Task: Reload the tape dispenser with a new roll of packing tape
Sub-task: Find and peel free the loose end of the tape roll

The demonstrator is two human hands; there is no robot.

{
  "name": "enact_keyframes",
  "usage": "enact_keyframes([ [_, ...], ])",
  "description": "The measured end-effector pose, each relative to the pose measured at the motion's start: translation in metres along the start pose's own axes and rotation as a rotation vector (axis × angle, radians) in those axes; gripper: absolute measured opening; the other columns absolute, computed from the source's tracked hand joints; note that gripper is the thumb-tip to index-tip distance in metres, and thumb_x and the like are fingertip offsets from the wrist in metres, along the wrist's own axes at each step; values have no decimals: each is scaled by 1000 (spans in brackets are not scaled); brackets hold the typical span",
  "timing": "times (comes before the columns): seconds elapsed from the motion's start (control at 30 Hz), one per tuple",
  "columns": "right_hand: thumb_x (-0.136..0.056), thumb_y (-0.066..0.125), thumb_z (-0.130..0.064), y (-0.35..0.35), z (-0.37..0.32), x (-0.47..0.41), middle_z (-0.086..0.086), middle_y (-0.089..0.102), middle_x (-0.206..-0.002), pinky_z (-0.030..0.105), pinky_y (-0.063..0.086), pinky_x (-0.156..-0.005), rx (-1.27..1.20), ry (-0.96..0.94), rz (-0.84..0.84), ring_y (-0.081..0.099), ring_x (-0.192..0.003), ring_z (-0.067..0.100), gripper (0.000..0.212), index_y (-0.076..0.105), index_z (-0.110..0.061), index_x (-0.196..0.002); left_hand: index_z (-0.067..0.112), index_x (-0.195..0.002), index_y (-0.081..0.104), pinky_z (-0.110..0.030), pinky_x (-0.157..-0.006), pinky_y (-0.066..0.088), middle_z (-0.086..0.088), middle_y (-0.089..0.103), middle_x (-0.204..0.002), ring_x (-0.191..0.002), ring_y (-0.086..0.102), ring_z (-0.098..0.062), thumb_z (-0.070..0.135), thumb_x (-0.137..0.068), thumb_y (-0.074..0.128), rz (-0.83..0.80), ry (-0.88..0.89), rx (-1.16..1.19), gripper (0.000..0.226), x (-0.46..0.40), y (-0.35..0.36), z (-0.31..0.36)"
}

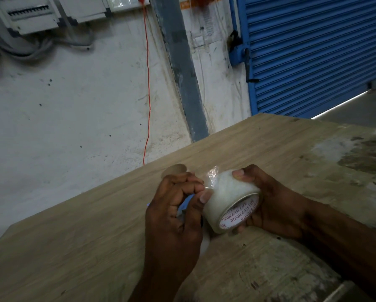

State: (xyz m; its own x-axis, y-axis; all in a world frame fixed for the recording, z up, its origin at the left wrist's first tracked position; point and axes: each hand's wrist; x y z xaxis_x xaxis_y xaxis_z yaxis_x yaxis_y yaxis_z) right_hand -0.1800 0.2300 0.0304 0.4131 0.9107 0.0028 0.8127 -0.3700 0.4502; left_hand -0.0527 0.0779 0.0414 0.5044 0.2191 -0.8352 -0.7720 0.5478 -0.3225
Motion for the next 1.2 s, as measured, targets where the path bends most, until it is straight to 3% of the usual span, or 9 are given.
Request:
enact_keyframes([
  [0.1, -72, 75, -55, 0, 0, -1, 28, 65, -123, 38, 53, -63, -2, -6, 23, 57, -103, 39, 68, 71, -12, -124, 15, -91, 70, -16, -87, 48, 11, 68, -98, -99, 68, -12, 16, -95, 66, -8, -18, 4, 6, 3, 0, 2],
  [0.33, -76, 68, -52, 0, 4, -4, 25, 70, -112, 34, 50, -57, 15, -26, 134, 64, -87, 31, 60, 74, -8, -116, 28, -91, 69, -34, -59, 58, 14, 68, -81, -72, 67, -8, 30, -97, 60, 39, -110, -49, 11, 7, 3, 10],
  [0.47, -78, 64, -52, 1, 5, -5, 27, 71, -115, 37, 44, -63, 14, -65, 206, 64, -92, 34, 53, 76, -14, -112, 28, -90, 66, -11, -62, 46, 16, 65, -76, -69, 64, -2, 27, -98, 60, 45, -107, -141, 11, 6, 1, 14],
  [0.53, -76, 64, -53, 2, 5, -6, 26, 72, -116, 37, 45, -62, 31, -72, 238, 66, -93, 34, 52, 77, -15, -110, 29, -86, 66, -7, -56, 41, 13, 66, -74, -62, 62, -3, 26, -96, 60, 70, -164, -79, 12, 5, 2, 17],
  [0.63, -75, 64, -53, 3, 6, -7, 22, 74, -109, 36, 46, -58, 53, -68, 270, 67, -89, 31, 57, 73, -14, -116, 28, -83, 66, -29, -48, 49, 6, 67, -68, -54, 61, -18, 29, -94, 59, 98, -240, -16, 13, 4, 2, 15],
  [0.7, -74, 65, -54, 2, 7, -8, 21, 74, -108, 36, 47, -57, 59, -65, 297, 67, -88, 30, 61, 71, -13, -119, 26, -83, 67, -39, -50, 51, 3, 69, -68, -55, 62, -24, 31, -96, 60, 113, -282, 23, 16, 3, 1, 14],
  [0.9, -72, 71, -60, 3, 9, -19, 17, 76, -112, 41, 55, -72, 156, -68, 369, 73, -95, 31, 66, 70, -17, -122, 19, -86, 68, -19, -51, 52, -2, 71, -72, -53, 65, -12, 24, -98, 62, 151, -285, 256, 14, -6, 6, 48],
  [1.07, -76, 67, -61, -2, 8, -8, 23, 73, -113, 38, 57, -59, 11, -110, 315, 70, -92, 36, 66, 69, -15, -123, 28, -89, 70, -24, -61, 60, 5, 76, -83, -71, 74, -17, 28, -88, 72, 213, -347, 199, 2, -13, -12, 24],
  [1.2, -42, 91, -61, -3, 7, -4, 24, 72, -109, 38, 59, -52, -37, -91, 171, 72, -86, 35, 94, 71, -14, -122, 30, -95, 73, -34, -73, 63, 13, 78, -92, -83, 76, -13, 21, -91, 73, 193, -418, 153, 10, -9, -14, 5],
])
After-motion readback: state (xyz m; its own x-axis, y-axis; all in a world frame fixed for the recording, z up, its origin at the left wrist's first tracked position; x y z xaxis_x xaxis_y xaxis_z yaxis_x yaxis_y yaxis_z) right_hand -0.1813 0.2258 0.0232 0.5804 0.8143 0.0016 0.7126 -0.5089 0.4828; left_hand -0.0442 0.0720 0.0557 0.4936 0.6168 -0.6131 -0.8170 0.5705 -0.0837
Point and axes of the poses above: each hand's wrist, its own x-axis away from the middle knuckle, its own y-axis out of the palm, z = x × y
